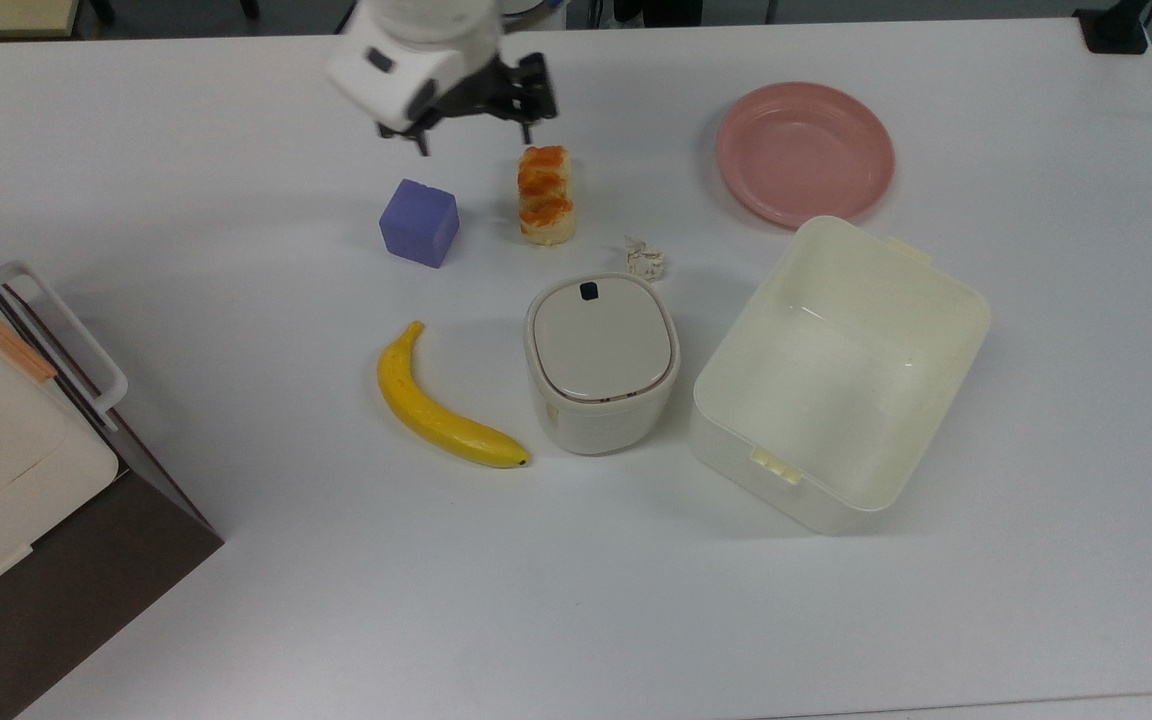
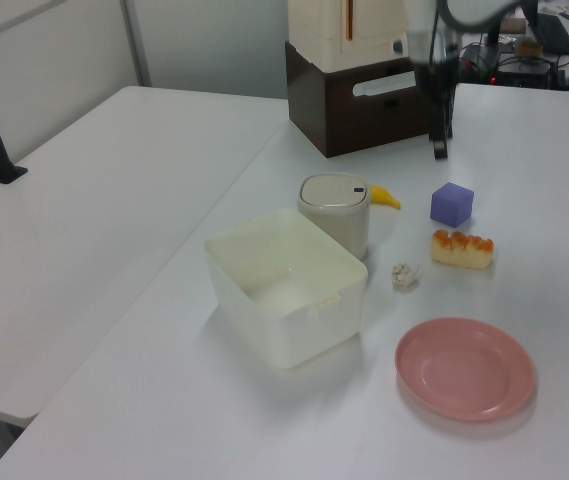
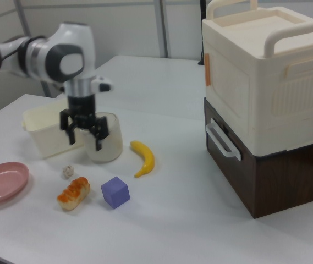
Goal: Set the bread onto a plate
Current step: 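Lower the gripper over the bread roll and close on it, then lift the bread roll and carry it toward the pink plate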
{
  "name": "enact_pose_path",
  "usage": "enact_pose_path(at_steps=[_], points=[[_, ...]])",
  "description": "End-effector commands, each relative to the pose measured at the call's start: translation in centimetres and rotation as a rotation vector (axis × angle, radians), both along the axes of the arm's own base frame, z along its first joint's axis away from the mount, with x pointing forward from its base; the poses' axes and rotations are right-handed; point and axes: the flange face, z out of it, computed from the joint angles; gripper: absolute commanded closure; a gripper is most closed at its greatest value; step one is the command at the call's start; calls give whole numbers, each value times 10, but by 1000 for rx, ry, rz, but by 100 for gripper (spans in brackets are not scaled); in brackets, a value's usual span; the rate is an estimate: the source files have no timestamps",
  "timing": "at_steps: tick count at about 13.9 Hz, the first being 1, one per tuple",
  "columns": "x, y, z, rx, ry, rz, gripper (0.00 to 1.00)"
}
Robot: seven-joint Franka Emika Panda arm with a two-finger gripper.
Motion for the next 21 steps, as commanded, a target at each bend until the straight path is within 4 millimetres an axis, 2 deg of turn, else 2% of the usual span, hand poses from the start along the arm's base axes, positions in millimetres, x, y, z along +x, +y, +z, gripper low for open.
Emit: enact_pose_path(at_steps=[1, 6, 8, 11, 13, 16, 17, 18, 20, 21], points=[[-32, 27, -16, -16, -3, -30, 0], [-54, 66, -70, -43, 14, -39, 0], [-60, 63, -93, -71, 11, -26, 3], [-62, 55, -109, -94, 11, -21, 5], [-57, 52, -137, -135, 29, 7, 9], [-49, 53, -163, -155, 15, -21, 11], [-48, 55, -167, -171, 4, -31, 16], [-47, 59, -170, -173, 1, -36, 26], [-44, 61, -150, -167, -30, -36, 51], [-43, 62, -132, -162, -57, -37, 58]])
